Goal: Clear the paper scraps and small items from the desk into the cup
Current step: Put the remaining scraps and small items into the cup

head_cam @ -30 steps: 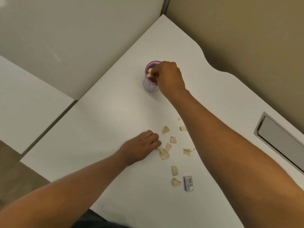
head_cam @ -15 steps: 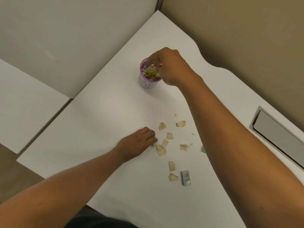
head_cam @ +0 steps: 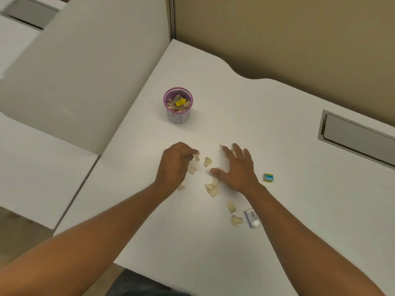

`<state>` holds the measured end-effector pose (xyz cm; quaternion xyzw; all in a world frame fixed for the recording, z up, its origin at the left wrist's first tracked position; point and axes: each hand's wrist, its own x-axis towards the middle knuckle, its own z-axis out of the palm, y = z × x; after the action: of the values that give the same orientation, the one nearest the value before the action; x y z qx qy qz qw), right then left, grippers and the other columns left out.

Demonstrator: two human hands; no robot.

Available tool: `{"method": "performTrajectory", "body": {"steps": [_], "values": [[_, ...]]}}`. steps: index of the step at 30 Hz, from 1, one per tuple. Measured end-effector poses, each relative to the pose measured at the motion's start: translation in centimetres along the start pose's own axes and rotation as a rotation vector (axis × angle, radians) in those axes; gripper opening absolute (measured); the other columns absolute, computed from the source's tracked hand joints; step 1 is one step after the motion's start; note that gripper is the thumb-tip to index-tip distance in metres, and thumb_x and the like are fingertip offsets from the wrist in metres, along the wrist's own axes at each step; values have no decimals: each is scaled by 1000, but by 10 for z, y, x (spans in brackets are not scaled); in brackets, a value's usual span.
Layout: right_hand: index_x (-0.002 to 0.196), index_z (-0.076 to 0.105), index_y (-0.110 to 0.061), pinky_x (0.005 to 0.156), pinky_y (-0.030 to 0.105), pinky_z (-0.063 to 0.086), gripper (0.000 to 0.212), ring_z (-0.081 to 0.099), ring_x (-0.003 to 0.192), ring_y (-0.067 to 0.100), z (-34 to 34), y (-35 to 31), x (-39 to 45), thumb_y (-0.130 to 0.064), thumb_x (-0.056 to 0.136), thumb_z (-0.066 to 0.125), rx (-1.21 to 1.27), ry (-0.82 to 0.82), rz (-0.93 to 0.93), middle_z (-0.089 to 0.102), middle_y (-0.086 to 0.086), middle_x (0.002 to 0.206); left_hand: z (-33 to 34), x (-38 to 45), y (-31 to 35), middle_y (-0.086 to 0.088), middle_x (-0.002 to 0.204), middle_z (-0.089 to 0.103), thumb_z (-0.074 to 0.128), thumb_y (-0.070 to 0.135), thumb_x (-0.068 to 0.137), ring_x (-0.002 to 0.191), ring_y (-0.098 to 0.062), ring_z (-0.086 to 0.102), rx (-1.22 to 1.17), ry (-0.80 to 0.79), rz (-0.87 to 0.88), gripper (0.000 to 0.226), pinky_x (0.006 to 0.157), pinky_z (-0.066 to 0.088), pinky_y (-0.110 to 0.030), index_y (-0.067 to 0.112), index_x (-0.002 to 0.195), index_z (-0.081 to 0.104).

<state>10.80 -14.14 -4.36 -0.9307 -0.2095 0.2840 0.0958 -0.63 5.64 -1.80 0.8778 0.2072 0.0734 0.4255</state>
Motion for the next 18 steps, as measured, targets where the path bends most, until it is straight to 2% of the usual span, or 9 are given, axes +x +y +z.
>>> {"method": "performTrajectory", "body": {"steps": [2,4,6,8,10,14,16,18], "values": [[159,20,-41,123,58,14,92,1,156,42,16,-1,-1,-83,83,49,-77,5,-54,3,1,171,-19,23,14,-13,107,81,65,-12,96,98,-25,75,-5,113,1,30,93,54,-25,5,110,86],[158,25,-40,122,60,14,91,3,156,42,25,-5,-7,-85,82,47,-77,35,-127,7,4,171,-38,52,25,-15,110,82,67,-9,95,101,-28,76,-7,192,-9,28,94,50,-21,4,112,85],[158,28,-38,122,61,16,92,7,156,41,33,-9,-18,-86,82,43,-132,51,-188,11,6,171,-49,84,31,-16,113,83,68,-3,96,103,-25,74,45,197,-35,27,87,43,-15,7,115,85],[159,27,-37,122,59,16,91,6,157,39,42,-10,-30,-86,83,41,-225,61,-227,9,6,172,-53,112,33,-16,114,82,68,6,99,106,-26,72,153,123,-53,24,84,42,-20,9,116,85],[160,26,-37,122,56,17,86,6,158,38,50,-11,-39,-79,88,46,-283,69,-242,7,6,172,-55,130,32,-17,118,80,68,10,100,112,-33,72,250,44,-65,24,85,45,-27,10,117,84],[158,32,-28,119,51,28,66,18,155,36,55,-11,-48,-51,100,52,-309,85,-236,18,8,170,-57,144,34,-22,119,79,69,14,99,114,-41,71,362,-53,-76,26,95,56,-41,9,120,83],[153,37,-25,115,45,35,55,23,152,34,55,-10,-49,-39,102,52,-299,87,-249,23,6,167,-58,148,36,-26,112,75,65,19,100,107,-45,69,424,-61,-89,28,90,56,-45,3,117,81],[147,45,-24,110,41,40,48,31,147,31,51,-10,-51,-29,100,55,-243,108,-260,30,4,163,-59,151,36,-28,100,69,58,26,103,93,-45,63,477,-40,-98,35,79,49,-45,-5,104,75]]}}
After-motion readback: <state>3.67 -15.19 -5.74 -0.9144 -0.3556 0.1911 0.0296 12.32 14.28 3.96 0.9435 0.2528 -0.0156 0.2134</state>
